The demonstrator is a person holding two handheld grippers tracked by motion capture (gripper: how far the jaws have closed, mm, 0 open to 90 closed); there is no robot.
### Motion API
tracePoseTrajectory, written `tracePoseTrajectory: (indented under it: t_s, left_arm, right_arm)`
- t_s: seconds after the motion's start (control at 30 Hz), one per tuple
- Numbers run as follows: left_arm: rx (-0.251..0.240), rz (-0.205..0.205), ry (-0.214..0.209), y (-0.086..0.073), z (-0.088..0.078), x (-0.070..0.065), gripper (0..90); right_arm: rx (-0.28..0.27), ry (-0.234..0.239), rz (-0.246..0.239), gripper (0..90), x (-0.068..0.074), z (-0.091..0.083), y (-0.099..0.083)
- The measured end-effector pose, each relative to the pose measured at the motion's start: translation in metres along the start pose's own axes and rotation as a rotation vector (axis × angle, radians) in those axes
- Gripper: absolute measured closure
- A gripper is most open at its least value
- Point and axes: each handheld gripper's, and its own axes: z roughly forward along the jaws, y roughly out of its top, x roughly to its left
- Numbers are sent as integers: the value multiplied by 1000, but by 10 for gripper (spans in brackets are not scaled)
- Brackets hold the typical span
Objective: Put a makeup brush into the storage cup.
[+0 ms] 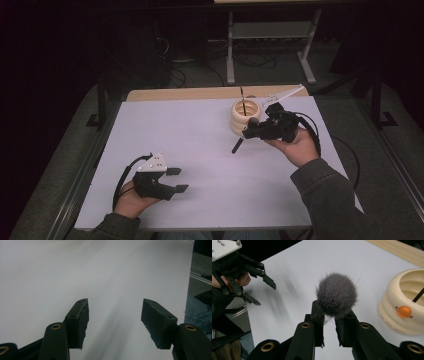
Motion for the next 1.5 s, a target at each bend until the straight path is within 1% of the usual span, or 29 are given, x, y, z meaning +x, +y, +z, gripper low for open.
tracePoseTrajectory:
  t_s: [0.1, 0.13, 0.23, 0.43, 0.47, 0.57, 0.6, 0.63, 0.67, 0.73, 0.8, 0.83, 0.87, 0.9, 0.93, 1.03, 1.07, 1.13, 1.17, 1.2, 1.27, 1.37, 1.4, 1.47, 1.5]
  left_arm:
    - [-2, 1, -1, 0, 0, 0, 385]
    - [-2, -6, 1, 0, 0, 0, 382]
    - [-2, -6, 4, 0, 0, 0, 371]
    - [-4, -8, 5, 0, -1, 0, 370]
    - [-4, -8, 5, 0, -1, 0, 370]
    - [-6, -14, 8, 0, -2, 0, 371]
    - [-3, -8, 9, 0, -3, 1, 371]
    - [-4, -7, 10, 0, -3, 1, 371]
    - [-3, -2, 10, 0, -3, 1, 371]
    - [-2, 0, 11, 0, -4, 1, 371]
    - [-11, -9, 8, 0, -4, 1, 371]
    - [-19, -12, 8, 0, -4, 1, 372]
    - [-23, -14, 7, 1, -5, 0, 373]
    - [-25, -9, 8, 1, -5, 0, 372]
    - [-26, -8, 8, 1, -6, 0, 372]
    - [-32, -3, 9, 1, -7, 0, 372]
    - [-35, -8, 9, 1, -7, 0, 371]
    - [-38, -9, 8, 1, -7, 0, 371]
    - [-40, -13, 8, 1, -7, 0, 370]
    - [-40, -13, 8, 1, -7, 0, 370]
    - [-40, -12, 9, 1, -7, 0, 369]
    - [-42, -13, 9, 1, -7, 1, 367]
    - [-42, -15, 9, 1, -7, 0, 367]
    - [-46, -13, 10, 1, -7, 1, 366]
    - [-48, -9, 12, 1, -7, 1, 366]
  right_arm:
    - [1, -17, -5, 766, -2, -3, 6]
    - [1, -17, -1, 766, -3, -4, 8]
    - [12, -31, -2, 766, -5, -6, 14]
    - [4, -53, 6, 766, -12, -15, 28]
    - [4, -53, 6, 766, -12, -15, 28]
    - [-1, -78, 15, 766, -19, -17, 36]
    - [-1, -84, 15, 765, -21, -18, 39]
    - [3, -94, 31, 766, -22, -19, 41]
    - [0, -100, 36, 766, -24, -19, 44]
    - [3, -114, 43, 766, -28, -19, 48]
    - [1, -126, 46, 766, -31, -20, 52]
    - [2, -133, 39, 766, -34, -20, 54]
    - [6, -143, 47, 766, -35, -20, 56]
    - [5, -150, 57, 766, -36, -21, 57]
    - [6, -155, 54, 766, -39, -21, 59]
    - [6, -170, 68, 766, -44, -22, 60]
    - [3, -187, 85, 766, -51, -24, 62]
    - [-1, -201, 86, 766, -55, -25, 63]
    - [-1, -210, 104, 766, -58, -25, 64]
    - [-1, -210, 104, 766, -58, -25, 64]
    - [-11, -228, 115, 766, -65, -26, 66]
    - [-20, -241, 125, 766, -70, -26, 67]
    - [-22, -246, 135, 766, -71, -26, 68]
    - [-20, -249, 139, 766, -73, -25, 69]
    - [-26, -260, 147, 766, -77, -24, 69]
